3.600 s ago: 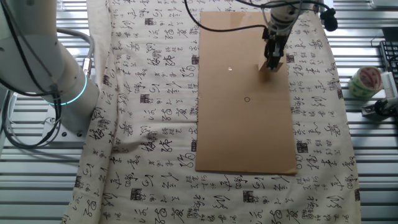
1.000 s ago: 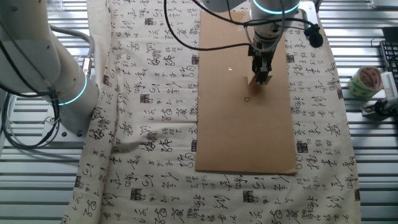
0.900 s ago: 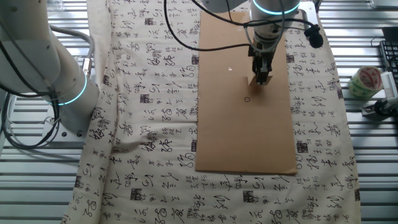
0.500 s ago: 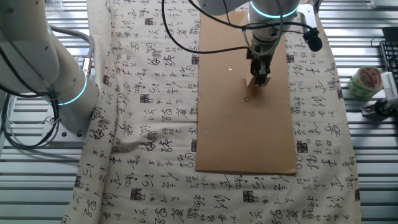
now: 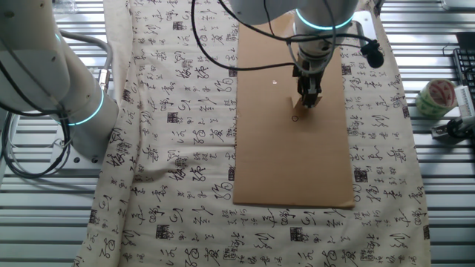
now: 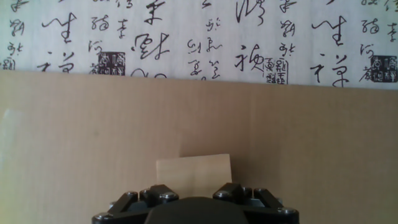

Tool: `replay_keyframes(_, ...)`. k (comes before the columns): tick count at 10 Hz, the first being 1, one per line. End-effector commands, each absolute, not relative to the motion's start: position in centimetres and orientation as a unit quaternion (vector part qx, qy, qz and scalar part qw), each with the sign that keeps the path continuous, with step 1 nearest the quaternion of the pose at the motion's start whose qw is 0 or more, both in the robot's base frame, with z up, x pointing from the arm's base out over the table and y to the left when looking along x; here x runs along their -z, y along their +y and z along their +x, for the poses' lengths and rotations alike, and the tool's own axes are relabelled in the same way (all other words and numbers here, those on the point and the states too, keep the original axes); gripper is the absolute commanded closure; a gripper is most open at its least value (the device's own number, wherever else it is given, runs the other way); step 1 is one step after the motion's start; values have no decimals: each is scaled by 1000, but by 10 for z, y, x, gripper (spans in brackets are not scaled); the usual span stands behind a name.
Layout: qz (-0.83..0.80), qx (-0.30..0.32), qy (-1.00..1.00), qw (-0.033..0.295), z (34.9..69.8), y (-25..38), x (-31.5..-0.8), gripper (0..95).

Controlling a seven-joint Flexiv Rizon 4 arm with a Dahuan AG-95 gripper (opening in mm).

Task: Grab the block and place it at the designated location

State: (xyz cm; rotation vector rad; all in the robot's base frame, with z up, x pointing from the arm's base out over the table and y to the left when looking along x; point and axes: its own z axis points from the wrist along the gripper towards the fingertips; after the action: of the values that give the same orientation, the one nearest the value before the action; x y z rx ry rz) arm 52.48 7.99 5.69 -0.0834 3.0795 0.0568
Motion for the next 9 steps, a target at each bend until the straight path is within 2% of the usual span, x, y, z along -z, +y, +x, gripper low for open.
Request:
replay_keyframes(1, -5, -15, 999, 36, 526, 79, -56, 950)
replay_keyframes(9, 35, -26, 998, 35, 515, 62, -63, 950)
